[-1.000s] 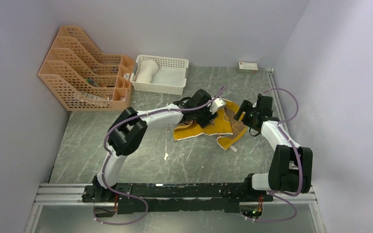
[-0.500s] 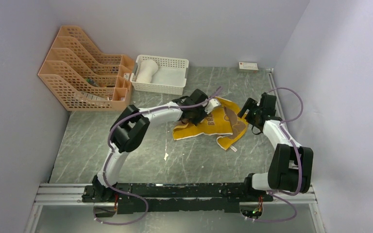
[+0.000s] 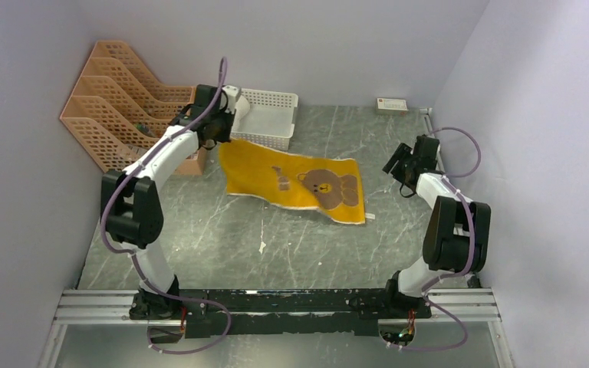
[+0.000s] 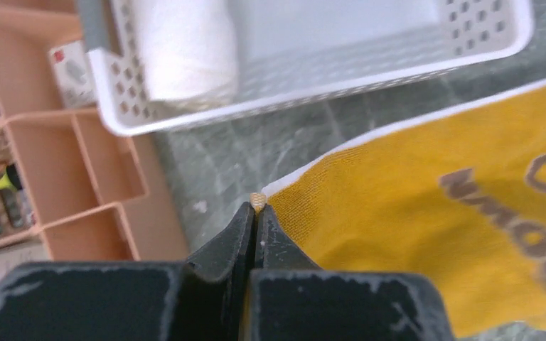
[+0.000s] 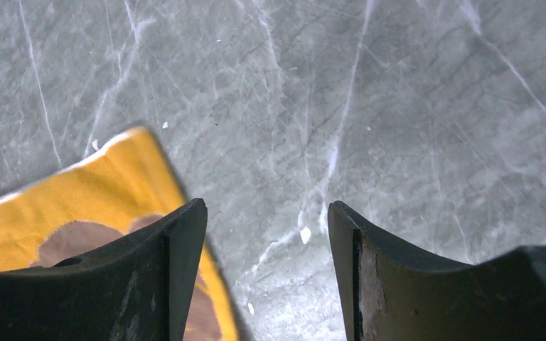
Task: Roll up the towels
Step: Flatten out the towel at the center of the board.
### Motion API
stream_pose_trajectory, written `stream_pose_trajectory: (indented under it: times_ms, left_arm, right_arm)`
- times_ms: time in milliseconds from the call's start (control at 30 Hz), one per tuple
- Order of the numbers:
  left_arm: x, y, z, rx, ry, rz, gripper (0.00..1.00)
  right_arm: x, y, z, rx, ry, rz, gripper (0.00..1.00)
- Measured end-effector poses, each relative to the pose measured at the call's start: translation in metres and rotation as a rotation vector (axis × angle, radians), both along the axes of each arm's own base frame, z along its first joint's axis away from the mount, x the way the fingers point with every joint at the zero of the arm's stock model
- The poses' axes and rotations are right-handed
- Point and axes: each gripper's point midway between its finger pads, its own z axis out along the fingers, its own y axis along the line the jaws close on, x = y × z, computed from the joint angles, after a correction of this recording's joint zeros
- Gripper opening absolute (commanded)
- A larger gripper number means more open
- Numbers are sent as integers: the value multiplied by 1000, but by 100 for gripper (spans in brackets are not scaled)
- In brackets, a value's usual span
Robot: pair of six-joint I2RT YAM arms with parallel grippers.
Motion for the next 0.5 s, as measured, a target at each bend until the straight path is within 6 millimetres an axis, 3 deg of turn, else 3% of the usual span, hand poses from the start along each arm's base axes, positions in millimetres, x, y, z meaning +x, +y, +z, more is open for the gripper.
stream_pose_trajectory:
  times_ms: [100,233,500]
  left_arm:
    - [-7,25,-2,6,24,51,7]
    - [-14,22,-9,12,62,38,7]
    - [-24,28,-29,67,147,39,7]
  right_arm:
    - [9,5,-4,-11,5,36,63]
    - [28,31,0,2,-39,151,63]
    - [84,103,4,25,-112,445,55]
